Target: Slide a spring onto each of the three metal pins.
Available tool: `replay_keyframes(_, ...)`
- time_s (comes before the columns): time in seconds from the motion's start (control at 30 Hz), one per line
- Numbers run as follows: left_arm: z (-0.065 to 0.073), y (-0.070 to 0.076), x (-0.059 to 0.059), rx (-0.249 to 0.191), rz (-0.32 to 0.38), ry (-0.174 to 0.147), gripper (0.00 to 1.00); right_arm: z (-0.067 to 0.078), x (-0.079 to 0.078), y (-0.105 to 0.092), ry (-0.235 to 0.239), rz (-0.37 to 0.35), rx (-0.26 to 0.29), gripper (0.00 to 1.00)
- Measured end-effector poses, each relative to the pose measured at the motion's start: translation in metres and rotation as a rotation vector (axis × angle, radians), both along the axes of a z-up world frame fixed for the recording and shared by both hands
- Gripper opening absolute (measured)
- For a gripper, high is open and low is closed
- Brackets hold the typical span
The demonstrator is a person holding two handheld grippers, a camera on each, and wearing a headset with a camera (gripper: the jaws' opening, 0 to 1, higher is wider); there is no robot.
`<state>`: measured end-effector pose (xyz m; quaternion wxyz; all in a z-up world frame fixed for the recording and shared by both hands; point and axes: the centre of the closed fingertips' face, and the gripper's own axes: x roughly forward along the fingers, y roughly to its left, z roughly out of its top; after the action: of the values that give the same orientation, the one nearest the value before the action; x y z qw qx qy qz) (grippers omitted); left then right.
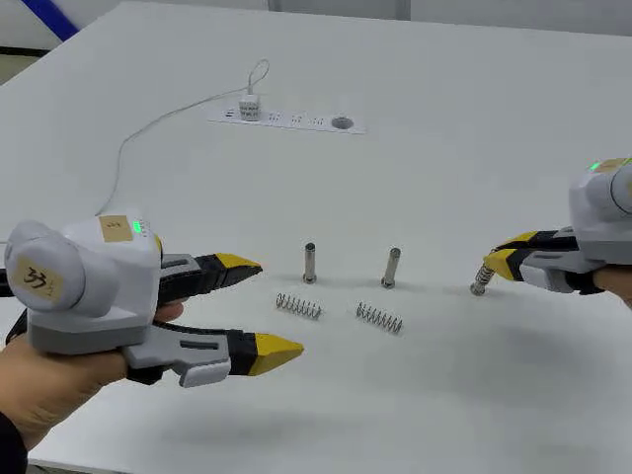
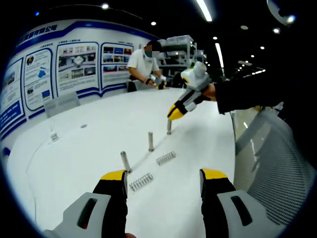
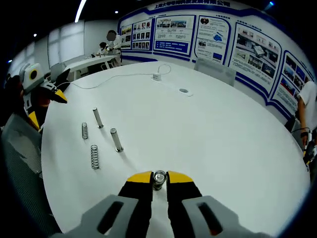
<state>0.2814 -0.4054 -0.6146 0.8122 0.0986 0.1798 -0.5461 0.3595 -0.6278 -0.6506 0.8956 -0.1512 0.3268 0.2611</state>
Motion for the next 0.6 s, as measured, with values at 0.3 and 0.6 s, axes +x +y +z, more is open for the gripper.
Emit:
replay_keyframes(0.3,0.001,-0.001,-0.001,-0.003,0.0,-0.001,0.6,-0.009,-0.004,0.001,0.021,0.002,-0.015,0.12)
replay_keyframes(0.6,0.003,-0.002,-0.001,-0.005,-0.004,-0.004,0.6,-0.013,-0.007,0.0,0.024,0.005,-0.023,0.15)
